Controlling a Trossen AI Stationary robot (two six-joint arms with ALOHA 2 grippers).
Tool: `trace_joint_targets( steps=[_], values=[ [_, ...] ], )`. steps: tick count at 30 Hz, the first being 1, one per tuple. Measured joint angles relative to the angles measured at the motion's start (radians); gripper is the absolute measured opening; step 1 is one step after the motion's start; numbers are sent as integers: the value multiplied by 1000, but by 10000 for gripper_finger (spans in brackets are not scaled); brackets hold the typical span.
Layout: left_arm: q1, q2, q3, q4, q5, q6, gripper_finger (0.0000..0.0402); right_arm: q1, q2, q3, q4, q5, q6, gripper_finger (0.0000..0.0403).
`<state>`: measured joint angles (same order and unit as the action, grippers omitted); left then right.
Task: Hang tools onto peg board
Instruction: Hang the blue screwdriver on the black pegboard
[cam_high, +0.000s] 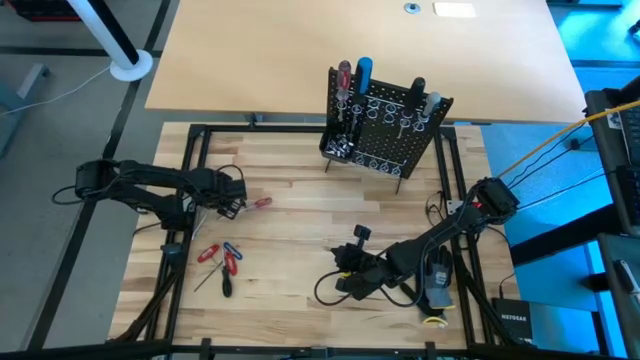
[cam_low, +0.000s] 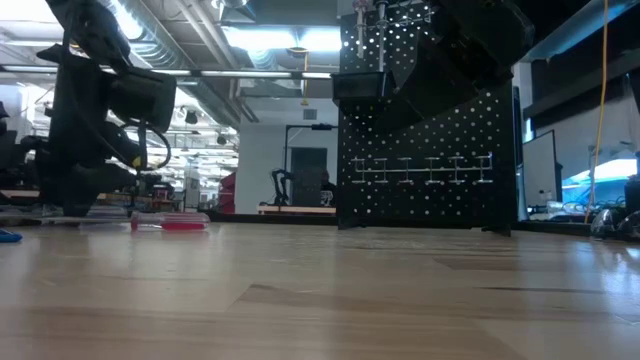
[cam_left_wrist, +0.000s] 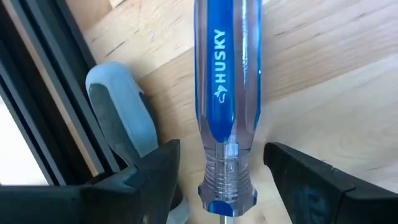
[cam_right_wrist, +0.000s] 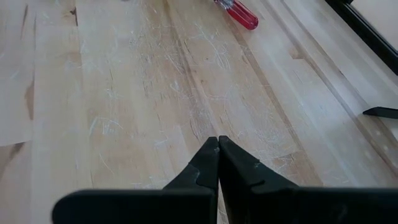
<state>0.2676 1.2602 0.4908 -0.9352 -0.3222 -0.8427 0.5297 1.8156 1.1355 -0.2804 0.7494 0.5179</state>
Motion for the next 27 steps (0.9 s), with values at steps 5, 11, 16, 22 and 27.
trace_joint_targets(
  steps=[5,11,16,22,27],
  values=[
    [0,0,0,1,1,11,231,0,0,0,-1,0,0,10],
    [0,1,0,18,13,6,162,0,0,0,-1,1,0,10],
    [-1,1,1,28,22,5,96,0,0,0,-1,1,0,10],
    [-32,-34,1,13,-16,-6,78,0,0,0,-1,0,0,10],
    [-75,-102,52,-25,-30,-14,96,0,0,0,-1,-1,0,10]
  ],
)
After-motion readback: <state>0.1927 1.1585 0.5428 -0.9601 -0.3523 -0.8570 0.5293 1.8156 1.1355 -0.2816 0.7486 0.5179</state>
